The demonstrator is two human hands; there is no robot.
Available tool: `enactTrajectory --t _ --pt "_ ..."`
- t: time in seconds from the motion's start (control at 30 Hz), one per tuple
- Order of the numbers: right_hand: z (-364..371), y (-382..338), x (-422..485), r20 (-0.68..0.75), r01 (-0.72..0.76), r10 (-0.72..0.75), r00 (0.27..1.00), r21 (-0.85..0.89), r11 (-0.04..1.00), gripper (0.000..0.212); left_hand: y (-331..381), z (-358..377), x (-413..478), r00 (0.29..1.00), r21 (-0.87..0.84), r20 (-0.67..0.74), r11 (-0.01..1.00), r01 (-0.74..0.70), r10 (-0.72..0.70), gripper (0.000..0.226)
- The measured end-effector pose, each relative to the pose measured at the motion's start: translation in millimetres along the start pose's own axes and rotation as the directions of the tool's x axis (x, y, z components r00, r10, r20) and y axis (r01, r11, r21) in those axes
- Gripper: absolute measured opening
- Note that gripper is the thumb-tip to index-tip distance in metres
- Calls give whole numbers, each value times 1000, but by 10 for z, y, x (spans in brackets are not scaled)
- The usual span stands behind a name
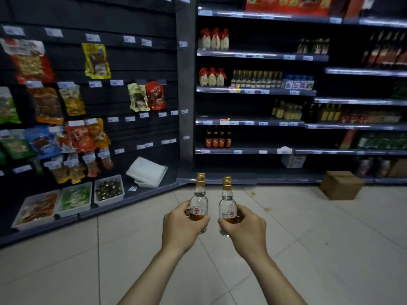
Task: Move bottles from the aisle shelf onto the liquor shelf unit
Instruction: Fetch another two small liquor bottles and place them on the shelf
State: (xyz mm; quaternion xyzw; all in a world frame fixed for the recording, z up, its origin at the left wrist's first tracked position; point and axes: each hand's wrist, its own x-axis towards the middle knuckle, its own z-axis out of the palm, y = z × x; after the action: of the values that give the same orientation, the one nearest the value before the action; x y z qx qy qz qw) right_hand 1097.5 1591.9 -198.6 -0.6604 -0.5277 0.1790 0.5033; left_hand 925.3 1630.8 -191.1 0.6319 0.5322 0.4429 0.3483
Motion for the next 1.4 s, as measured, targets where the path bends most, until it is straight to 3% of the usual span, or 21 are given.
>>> enactTrajectory --t 0.43,0.63,0.77,1.03,1.2,1.4 --pt "-74 1345 3417 -108 -123 121 987 -9 992 37 9 2224 3175 992 -76 128 997 1 8 36" --pt "-321 1900 4708 -172 -196 192 966 -6 981 35 190 3126 4325 982 -71 189 997 4 10 28" --pt "-499 2328 5556 -178 -198 194 965 -8 980 44 276 3803 5081 978 -55 208 998 -22 33 23" --pt "-1102 3211 7609 -151 -159 155 976 -14 987 32 678 5328 6699 983 -71 178 997 -22 35 32" --pt "-1408 3609 8830 -154 -166 162 975 -12 986 43 988 6084 7672 990 -67 137 997 -31 40 30" --pt "-1577 4029 10159 -136 -125 126 983 14 992 38 1281 6819 8891 989 -4 98 993 -114 114 26"
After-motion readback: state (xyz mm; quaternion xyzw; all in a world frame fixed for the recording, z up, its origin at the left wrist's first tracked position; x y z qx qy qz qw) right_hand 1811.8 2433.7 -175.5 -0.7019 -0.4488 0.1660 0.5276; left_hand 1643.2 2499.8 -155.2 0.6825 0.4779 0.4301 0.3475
